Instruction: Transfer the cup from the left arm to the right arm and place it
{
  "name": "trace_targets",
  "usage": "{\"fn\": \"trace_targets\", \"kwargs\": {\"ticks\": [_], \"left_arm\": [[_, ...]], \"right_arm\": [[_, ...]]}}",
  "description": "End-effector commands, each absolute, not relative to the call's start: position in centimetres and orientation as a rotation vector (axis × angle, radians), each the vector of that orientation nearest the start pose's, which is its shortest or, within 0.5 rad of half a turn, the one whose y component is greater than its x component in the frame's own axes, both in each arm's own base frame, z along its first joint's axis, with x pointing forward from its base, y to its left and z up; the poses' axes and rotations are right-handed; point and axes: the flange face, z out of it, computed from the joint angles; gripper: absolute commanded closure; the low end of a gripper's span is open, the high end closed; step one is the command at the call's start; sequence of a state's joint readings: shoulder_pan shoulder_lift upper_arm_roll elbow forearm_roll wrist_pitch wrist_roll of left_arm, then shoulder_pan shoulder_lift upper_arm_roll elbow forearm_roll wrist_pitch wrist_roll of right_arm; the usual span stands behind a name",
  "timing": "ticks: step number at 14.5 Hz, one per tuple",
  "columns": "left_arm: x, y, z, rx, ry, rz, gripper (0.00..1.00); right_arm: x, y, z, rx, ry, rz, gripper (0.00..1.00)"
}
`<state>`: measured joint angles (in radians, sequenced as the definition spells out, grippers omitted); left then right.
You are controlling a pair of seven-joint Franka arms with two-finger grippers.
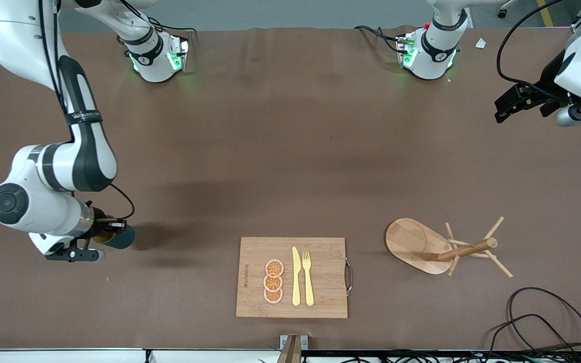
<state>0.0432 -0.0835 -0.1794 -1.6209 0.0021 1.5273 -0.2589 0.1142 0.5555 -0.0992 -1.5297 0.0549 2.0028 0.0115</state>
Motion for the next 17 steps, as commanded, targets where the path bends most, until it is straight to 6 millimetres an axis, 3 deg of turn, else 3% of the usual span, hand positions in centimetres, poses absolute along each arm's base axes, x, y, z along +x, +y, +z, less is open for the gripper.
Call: {"fn": "trace_targets", "kwargs": {"ticks": [1,4,7,8,9,10,11,12,17], "left_arm": [[51.4,-8.2,65.2,-3.124,-0.183,0.011,0.00],[51.4,-8.4,65.4,-3.125,-0.178,0.009,0.00],[51.5,-8.2,65.3,-3.126,-0.180,0.009,0.00],[51.5,-8.3,65.3,-3.125,-0.178,0.009,0.00],[51.5,-8.3,65.4,-3.125,-0.180,0.006,0.00],[51.5,-8.2,65.4,-3.125,-0.180,0.006,0.00],[51.5,-8.2,65.4,-3.124,-0.178,0.006,0.00],[51.5,-8.2,65.4,-3.124,-0.176,0.006,0.00],[51.5,-8.3,65.4,-3.124,-0.171,0.006,0.00]], "right_arm": [[68.5,0.2,30.5,-3.136,-0.045,0.187,1.00],[68.4,-0.9,28.0,-3.126,-0.103,0.237,0.99],[68.4,-1.0,27.7,-3.125,-0.101,0.244,0.93],[68.4,-1.0,27.6,-3.126,-0.096,0.247,0.85],[68.4,-1.0,27.5,-3.126,-0.089,0.256,0.67],[68.5,-0.7,27.8,-3.127,-0.092,0.252,0.33],[68.7,-0.7,28.6,-3.125,-0.082,0.230,0.00],[68.8,-1.3,29.4,-3.120,-0.066,0.212,0.00],[68.2,-3.1,40.5,-3.131,-0.050,-0.010,0.00]]}}
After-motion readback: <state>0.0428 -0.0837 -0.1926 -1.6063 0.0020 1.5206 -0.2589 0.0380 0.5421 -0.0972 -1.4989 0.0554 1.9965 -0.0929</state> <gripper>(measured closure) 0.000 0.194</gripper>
